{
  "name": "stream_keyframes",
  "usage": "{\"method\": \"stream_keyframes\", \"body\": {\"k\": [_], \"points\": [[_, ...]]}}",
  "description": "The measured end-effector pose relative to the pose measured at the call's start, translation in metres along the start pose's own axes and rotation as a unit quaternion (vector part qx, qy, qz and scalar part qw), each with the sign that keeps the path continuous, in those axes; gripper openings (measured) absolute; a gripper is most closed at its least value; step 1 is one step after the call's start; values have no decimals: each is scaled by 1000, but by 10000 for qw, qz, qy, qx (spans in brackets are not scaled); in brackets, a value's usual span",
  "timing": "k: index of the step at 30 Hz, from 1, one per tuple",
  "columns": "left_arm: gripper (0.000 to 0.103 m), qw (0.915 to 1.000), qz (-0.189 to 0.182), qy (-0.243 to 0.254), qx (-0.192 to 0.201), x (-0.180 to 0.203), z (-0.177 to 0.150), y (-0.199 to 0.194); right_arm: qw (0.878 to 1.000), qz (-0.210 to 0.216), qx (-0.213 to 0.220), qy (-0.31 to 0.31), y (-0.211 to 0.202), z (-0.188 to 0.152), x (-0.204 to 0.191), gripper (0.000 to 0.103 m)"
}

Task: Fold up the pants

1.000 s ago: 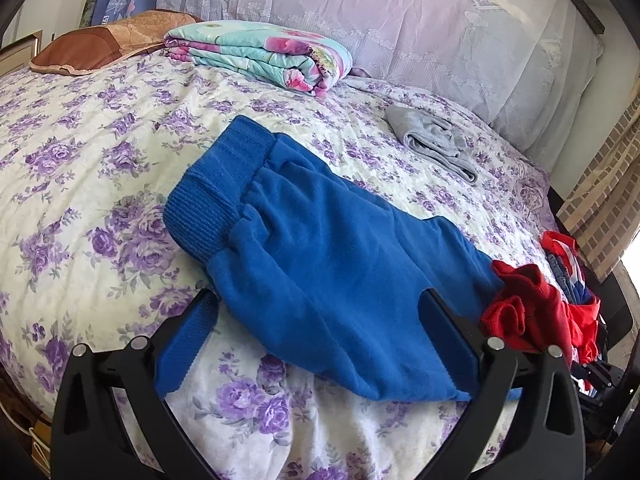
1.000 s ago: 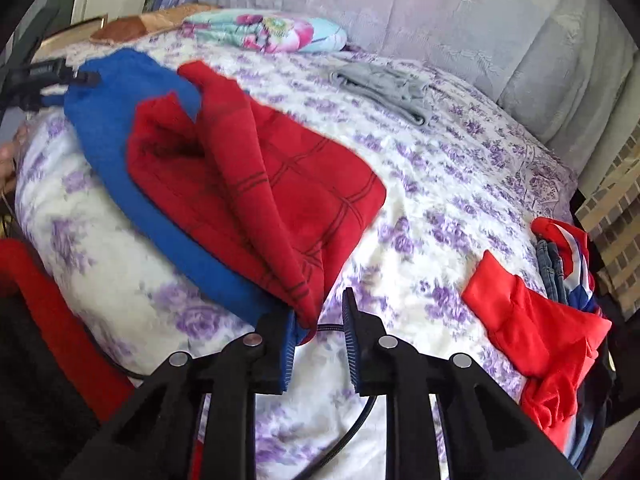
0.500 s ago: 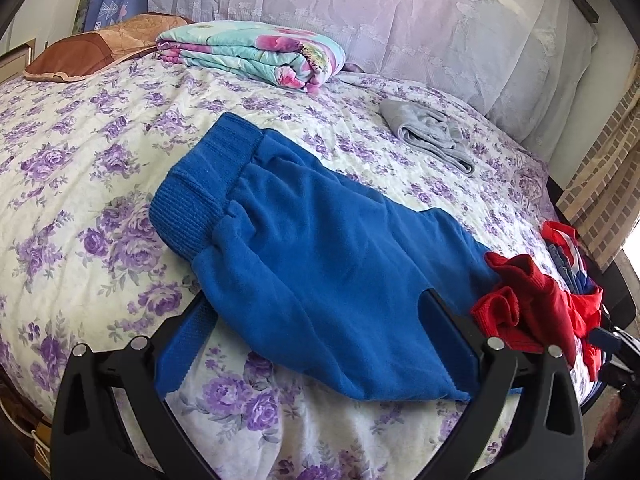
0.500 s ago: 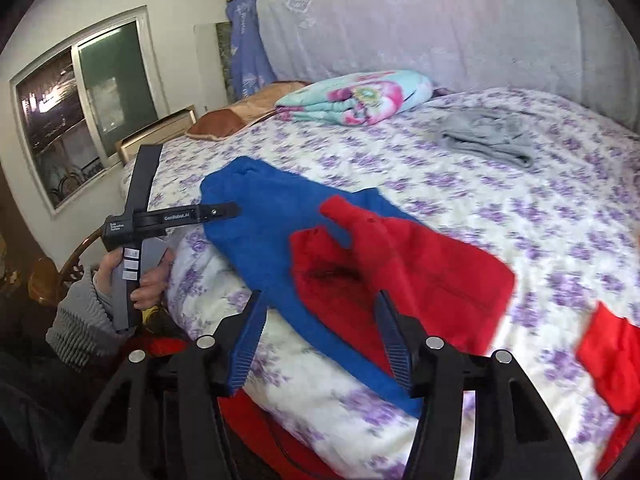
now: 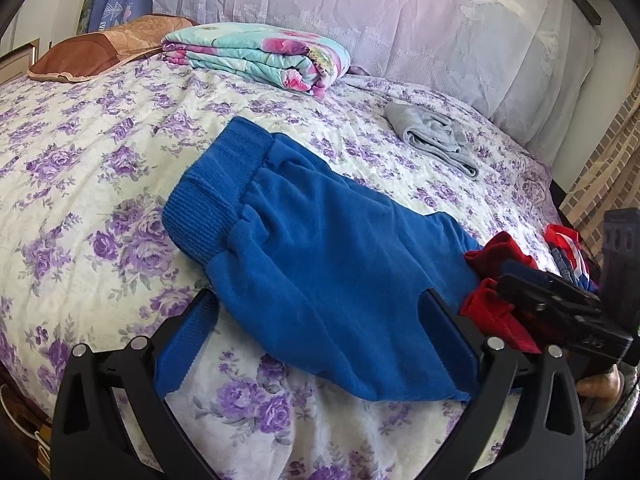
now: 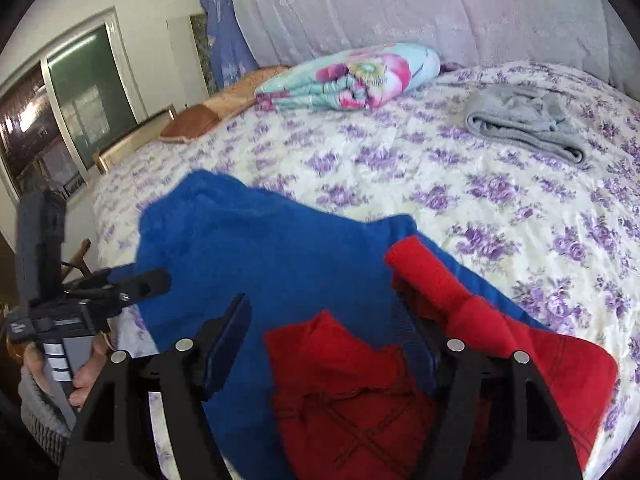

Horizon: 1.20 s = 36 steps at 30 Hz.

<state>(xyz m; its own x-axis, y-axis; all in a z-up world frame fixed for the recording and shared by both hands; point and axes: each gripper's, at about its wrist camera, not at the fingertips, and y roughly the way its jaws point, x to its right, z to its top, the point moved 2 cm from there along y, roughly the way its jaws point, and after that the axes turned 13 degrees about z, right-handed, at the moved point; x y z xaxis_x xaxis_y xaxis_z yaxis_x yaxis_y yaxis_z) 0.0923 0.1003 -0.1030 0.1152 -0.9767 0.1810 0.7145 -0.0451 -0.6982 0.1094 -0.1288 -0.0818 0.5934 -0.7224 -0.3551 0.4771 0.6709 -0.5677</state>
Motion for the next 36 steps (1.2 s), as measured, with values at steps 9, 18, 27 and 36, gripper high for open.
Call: {"method": "stream_keyframes", "body": {"k": [9, 18, 27, 36], "points": [[98, 10000, 46, -68, -36, -4, -1, 7, 9960, -150, -816, -342, -8, -35, -9, 73], [98, 10000, 23, -67, -47, -5, 0, 6, 9978, 394, -485, 236, 1, -11, 1, 74], [98, 9999, 68, -78, -53, -6, 0, 8, 9978, -547, -370, -43, -8, -7, 15, 65], [98, 9996, 165, -248, -10, -19, 5, 6, 9972, 133, -611, -405, -8, -18, -14, 67]]}}
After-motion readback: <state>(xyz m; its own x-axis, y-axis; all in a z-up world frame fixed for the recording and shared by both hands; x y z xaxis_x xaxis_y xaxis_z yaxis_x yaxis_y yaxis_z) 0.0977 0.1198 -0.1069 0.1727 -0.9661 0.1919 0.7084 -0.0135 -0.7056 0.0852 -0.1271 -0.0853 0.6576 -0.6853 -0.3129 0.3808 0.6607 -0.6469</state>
